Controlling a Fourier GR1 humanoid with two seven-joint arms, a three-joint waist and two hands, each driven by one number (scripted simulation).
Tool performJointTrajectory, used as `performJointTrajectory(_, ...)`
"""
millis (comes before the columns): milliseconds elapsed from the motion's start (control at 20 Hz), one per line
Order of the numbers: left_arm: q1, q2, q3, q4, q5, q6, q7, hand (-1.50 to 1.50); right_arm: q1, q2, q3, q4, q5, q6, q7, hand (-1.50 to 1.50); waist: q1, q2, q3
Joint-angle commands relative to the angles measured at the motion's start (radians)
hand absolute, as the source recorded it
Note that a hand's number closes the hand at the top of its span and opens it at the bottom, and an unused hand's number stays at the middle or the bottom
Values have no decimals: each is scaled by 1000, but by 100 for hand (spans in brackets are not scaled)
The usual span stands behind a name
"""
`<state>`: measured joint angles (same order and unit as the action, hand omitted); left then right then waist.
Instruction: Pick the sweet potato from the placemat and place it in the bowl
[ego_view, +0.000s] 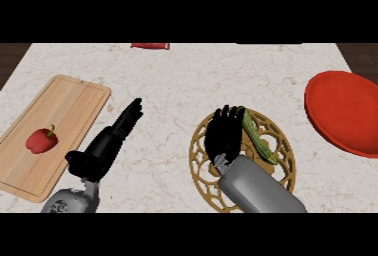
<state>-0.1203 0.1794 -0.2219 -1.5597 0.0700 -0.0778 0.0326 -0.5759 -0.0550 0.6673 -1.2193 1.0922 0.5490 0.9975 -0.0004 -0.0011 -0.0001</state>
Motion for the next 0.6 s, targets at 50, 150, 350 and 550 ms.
performJointTrajectory(50,22,14,18,-75,8,-34,48,0,15,-17,-66,43,59,-14,-10,-150,5,0,0)
performJointTrajectory(150,-55,-65,1,22,-46,21,44,0,23,37,-73,26,87,4,-6,-150,0,1,0)
performJointTrajectory(350,-7,-29,22,-59,-21,-26,66,0,-55,53,-29,172,102,-120,-94,150,11,2,0)
performJointTrajectory(550,-41,-35,51,-7,-24,-50,59,0,-24,14,-82,145,187,-156,-195,150,3,2,0)
